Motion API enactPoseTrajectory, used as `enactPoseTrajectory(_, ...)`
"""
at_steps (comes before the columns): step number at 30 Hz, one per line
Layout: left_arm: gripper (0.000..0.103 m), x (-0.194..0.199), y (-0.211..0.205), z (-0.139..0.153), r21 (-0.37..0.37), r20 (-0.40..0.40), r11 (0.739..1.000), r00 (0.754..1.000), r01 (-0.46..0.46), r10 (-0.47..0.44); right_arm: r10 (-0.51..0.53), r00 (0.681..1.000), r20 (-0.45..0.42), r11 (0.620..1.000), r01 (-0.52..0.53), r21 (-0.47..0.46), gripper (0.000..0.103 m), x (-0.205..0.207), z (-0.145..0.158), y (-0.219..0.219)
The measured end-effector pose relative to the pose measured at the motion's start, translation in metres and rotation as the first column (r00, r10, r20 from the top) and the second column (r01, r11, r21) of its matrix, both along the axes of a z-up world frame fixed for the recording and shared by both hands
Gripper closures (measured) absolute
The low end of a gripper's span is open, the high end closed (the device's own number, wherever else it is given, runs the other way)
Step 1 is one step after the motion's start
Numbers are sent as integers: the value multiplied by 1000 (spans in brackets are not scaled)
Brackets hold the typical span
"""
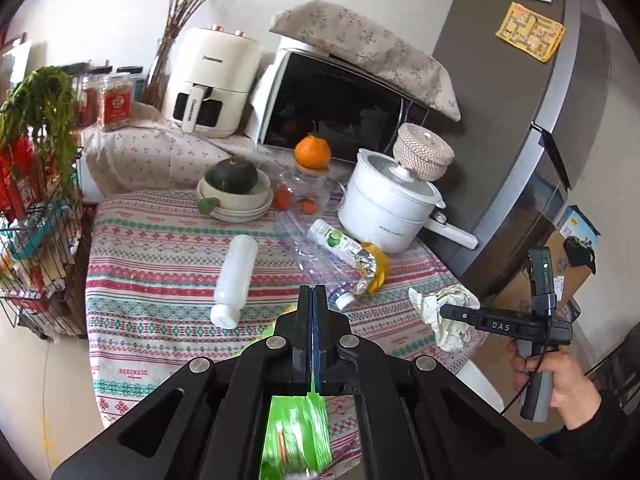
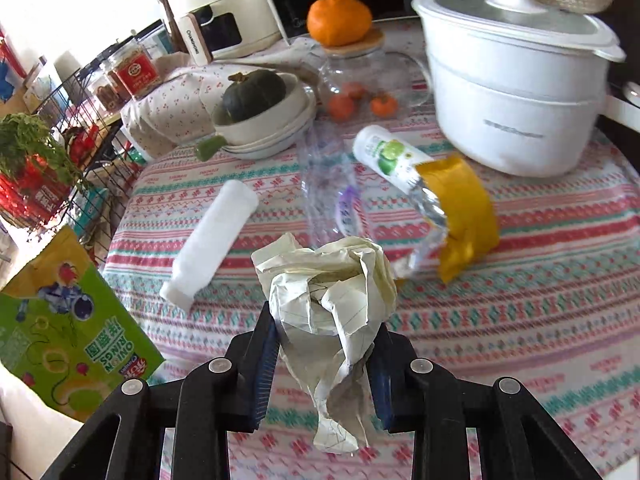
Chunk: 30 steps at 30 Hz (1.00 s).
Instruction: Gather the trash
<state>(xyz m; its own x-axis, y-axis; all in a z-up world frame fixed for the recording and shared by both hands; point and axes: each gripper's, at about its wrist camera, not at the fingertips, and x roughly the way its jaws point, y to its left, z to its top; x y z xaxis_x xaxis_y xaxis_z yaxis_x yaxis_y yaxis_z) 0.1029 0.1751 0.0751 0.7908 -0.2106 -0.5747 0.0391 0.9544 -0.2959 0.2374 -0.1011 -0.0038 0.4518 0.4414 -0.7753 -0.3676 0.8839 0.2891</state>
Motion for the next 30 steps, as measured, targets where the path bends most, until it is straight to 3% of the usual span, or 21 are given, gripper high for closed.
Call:
enactPoseTrajectory(3,103,3,-19,-10,58,-49,998,999,21,-18,-47,999,-7,999,47,-9,67,-22,-1,-39)
enactPoseTrajectory(5,97,14,-26,-30,54,-173,996,983,70,-60,-72,997,-11,997,71,-17,67,-36,-4,-61)
enactPoseTrajectory(6,83,17,-27,-43,44,-221,997,974,69,-58,-84,996,-15,996,84,-21,67,-43,-7,-71)
enactPoseTrajectory(7,56,19,-29,-58,36,-264,997,962,74,-62,-94,995,-24,995,93,-18,67,-49,-10,-81)
enactPoseTrajectory(8,45,21,-31,-74,37,-305,996,950,79,-64,-104,994,-32,995,104,-9,67,-55,-14,-90)
enactPoseTrajectory(9,42,24,-35,-92,56,-358,994,931,93,-66,-114,993,-39,993,114,5,67,-61,-18,-99)
enactPoseTrajectory(13,42,25,-46,-150,135,-515,975,853,176,-83,-162,980,-114,986,164,8,67,-71,-37,-120)
enactPoseTrajectory(17,44,12,-61,-196,281,-569,927,821,247,-46,-150,984,-97,989,150,-7,67,-80,-35,-127)
enactPoseTrajectory(19,45,6,-66,-194,300,-526,922,849,245,-55,-148,984,-101,989,148,-4,67,-82,-36,-131)
enactPoseTrajectory(22,44,-8,-70,-184,225,-488,940,865,256,-119,-146,984,-102,989,145,-11,67,-85,-37,-136)
enactPoseTrajectory(25,44,-29,-84,-178,218,-453,928,873,304,-180,-130,988,-89,992,129,-17,67,-91,-35,-135)
enactPoseTrajectory(30,43,-73,-103,-206,162,-498,924,837,346,-227,-103,990,-100,994,100,-34,67,-103,-38,-133)
